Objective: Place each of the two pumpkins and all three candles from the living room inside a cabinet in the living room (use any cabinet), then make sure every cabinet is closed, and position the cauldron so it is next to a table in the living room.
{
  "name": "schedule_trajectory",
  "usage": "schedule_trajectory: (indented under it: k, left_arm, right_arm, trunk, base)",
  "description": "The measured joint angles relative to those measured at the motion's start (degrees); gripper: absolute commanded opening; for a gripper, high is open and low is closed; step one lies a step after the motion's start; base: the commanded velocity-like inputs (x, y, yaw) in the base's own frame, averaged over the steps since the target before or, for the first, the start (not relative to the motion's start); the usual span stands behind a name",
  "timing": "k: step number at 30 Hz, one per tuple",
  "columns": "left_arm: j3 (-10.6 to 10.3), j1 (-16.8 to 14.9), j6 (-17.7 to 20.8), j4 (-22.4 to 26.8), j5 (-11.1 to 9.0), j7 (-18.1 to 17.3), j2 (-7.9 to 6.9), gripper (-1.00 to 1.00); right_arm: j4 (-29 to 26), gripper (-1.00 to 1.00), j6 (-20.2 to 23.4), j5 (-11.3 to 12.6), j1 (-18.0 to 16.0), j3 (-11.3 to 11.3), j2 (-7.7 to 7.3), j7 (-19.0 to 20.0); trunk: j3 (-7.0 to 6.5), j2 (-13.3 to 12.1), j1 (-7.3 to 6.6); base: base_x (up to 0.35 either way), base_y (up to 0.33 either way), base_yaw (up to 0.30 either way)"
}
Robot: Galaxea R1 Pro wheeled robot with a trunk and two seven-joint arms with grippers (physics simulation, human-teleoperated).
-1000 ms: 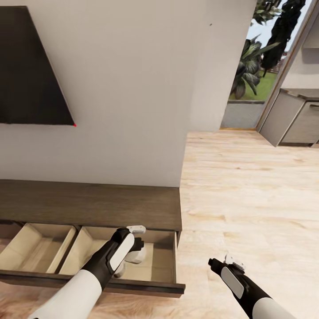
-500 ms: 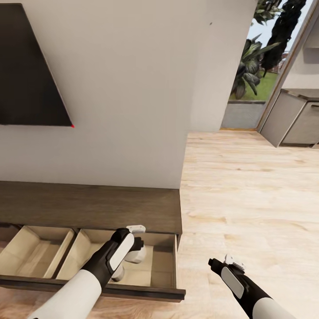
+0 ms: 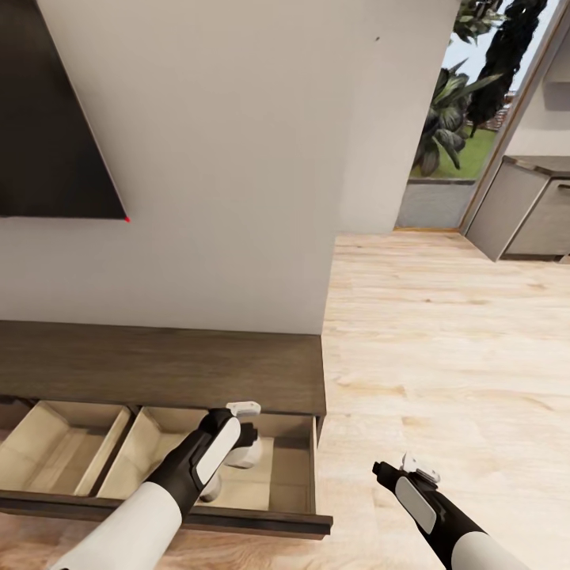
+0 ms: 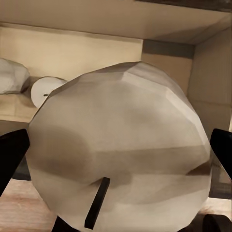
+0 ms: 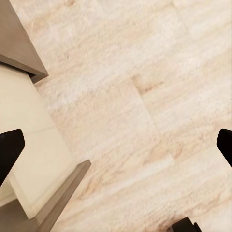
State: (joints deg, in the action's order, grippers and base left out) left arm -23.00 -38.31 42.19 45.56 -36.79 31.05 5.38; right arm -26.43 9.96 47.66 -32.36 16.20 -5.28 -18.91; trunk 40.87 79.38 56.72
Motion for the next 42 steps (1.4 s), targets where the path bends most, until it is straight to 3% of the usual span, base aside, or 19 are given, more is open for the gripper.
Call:
schedule_trajectory:
  k: [15,42]
  left_arm:
    - [-0.26,0.04,-5.97,-2.88,0.23,-0.52,0.01,-1.00]
    - [-0.41,0.04,-8.80,-4.76,0.68,-0.71,0.01,-1.00]
  right_arm:
    - [-0.04,1.00,0.00,-0.18,0.01,0.03,0.00,0.05]
    - [-0.14,1.00,-1.88,-0.24,0.04,0.21,0.00,0.14]
  trunk:
    - [2.69,6.02,3.30]
    - [7.54,16.85,9.23]
  base:
    - [0.000,0.000,0.000]
    - [0.000,0.000,0.000]
